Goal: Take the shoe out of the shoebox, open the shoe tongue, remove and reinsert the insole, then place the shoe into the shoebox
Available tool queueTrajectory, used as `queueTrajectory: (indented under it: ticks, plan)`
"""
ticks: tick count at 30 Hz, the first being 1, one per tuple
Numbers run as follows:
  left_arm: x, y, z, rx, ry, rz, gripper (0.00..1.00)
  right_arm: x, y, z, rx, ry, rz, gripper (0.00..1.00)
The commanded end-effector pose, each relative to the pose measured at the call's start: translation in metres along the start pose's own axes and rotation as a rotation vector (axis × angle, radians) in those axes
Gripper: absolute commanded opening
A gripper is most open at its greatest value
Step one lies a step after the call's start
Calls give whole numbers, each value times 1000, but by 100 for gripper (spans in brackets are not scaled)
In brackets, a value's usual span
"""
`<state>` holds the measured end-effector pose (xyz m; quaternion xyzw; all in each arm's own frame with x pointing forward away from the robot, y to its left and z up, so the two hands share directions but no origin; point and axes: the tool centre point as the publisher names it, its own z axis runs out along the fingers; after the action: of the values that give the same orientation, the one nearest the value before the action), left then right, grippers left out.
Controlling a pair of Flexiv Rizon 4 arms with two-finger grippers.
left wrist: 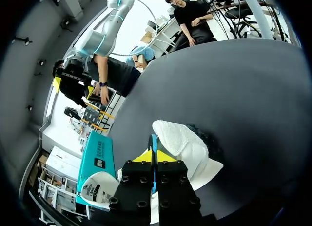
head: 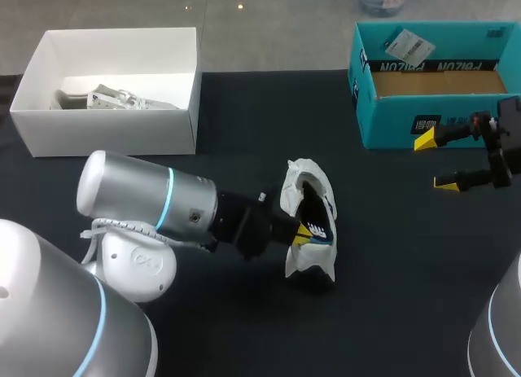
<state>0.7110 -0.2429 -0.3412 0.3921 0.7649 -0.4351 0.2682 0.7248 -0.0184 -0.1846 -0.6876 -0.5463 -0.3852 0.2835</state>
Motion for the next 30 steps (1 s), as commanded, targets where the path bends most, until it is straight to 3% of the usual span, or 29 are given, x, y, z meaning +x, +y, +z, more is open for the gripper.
queueTrajectory:
  ticks: [1, 4, 6, 7, 13, 17, 19, 20, 21, 22, 24, 25, 30]
  plan:
    - [-1, 1, 4, -17, 19, -7, 0, 0, -1, 0, -3, -3, 1, 100]
    - [0, 1, 1, -22, 11, -15, 42, 0, -1, 0, -3, -3, 1, 100]
    - [-1, 0, -4, -24, 7, -16, 95, 0, -1, 0, -3, -3, 1, 100]
    - [-2, -1, -7, -26, 3, -16, 100, 0, -1, 0, -3, -3, 1, 100]
    - [-11, -2, -21, -38, -12, 3, 99, 0, -1, 0, -3, -3, 1, 100]
    - [-18, 0, -26, -51, -10, 28, 85, 0, -1, 0, -3, -3, 1, 100]
    - [-21, 0, -26, -50, -5, 34, 73, 0, -1, 0, -3, -3, 1, 100]
    - [-22, -1, -26, -49, 0, 44, 55, 0, -1, 0, -3, -3, 1, 100]
    - [-24, -2, -26, -44, 15, 58, 46, 0, -1, 0, -3, -3, 1, 100]
    - [-27, -4, -26, -44, 22, 72, 44, 0, -1, 0, -3, -3, 1, 100]
    - [-34, -7, -28, -33, 52, 111, 18, 0, -1, 0, -3, -3, 1, 100]
    - [-38, -8, -29, -20, 75, 136, 0, 0, -1, 0, -3, -3, 1, 100]
    - [-58, -12, -38, 70, 285, 330, 0, 0, -1, 0, -3, -3, 1, 100]
